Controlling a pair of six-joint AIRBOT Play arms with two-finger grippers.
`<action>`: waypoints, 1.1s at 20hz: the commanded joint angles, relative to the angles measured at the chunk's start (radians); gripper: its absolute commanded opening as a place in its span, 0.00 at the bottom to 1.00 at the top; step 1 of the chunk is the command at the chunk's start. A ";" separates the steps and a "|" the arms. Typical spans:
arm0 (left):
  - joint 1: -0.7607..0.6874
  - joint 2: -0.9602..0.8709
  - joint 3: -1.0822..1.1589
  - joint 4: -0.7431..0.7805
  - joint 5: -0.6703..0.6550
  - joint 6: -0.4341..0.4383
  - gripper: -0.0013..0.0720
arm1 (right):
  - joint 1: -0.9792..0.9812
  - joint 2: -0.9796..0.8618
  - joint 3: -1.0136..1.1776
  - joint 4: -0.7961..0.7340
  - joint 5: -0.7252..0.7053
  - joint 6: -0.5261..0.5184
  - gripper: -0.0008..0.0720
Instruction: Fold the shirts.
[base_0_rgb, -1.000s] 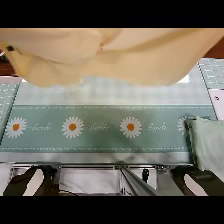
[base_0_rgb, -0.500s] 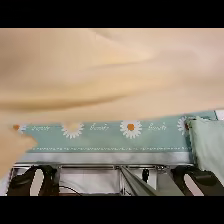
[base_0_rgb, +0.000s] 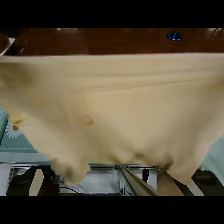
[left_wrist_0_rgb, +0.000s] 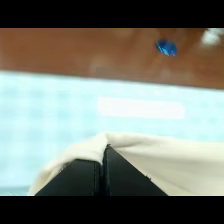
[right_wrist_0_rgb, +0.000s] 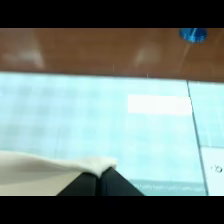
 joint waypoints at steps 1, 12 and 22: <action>-0.056 -0.129 -0.240 -0.132 0.110 0.080 0.05 | 0.000 -0.125 -0.172 -0.003 -0.133 0.010 0.04; -0.275 -0.759 -0.148 -0.134 0.435 0.130 0.67 | -0.067 -0.984 0.159 0.190 -0.230 0.061 0.47; 0.175 -0.616 -0.358 0.072 -0.037 0.138 0.71 | -0.396 -0.784 -0.184 0.227 -0.098 -0.044 0.57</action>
